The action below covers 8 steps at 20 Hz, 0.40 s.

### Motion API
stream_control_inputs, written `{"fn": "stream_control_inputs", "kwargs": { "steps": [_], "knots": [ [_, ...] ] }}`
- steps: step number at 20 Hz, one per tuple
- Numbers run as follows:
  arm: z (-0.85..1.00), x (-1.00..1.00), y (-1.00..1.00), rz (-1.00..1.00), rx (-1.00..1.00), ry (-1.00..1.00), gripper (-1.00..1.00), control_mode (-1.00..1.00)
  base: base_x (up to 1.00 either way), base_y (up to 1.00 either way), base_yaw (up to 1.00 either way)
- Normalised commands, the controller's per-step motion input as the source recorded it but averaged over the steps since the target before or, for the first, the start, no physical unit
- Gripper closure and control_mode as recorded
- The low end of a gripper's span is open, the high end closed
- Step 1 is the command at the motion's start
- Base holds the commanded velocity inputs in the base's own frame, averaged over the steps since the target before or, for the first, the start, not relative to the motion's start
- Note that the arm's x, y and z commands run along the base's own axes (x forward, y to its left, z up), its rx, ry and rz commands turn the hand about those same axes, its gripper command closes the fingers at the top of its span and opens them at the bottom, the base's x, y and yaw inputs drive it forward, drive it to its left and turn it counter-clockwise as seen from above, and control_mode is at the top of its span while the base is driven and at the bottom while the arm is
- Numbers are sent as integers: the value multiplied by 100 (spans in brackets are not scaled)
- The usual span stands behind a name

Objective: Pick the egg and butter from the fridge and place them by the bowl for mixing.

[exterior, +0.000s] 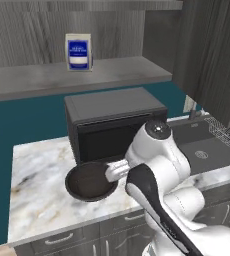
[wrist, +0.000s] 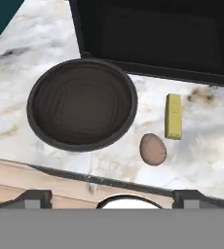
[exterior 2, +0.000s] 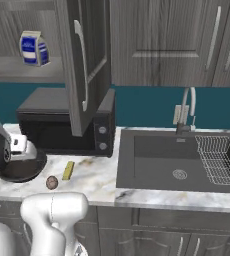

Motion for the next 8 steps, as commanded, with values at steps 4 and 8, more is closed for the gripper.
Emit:
{"fn": "stream_control_inputs", "kwargs": {
  "steps": [4, 8],
  "knots": [
    [19, -100, -9, 0, -8, -58, -100, -100, 0, 0, 0],
    [15, -79, -11, -2, -8, -61, -100, -100, 0, 0, 0]
  ]
}}
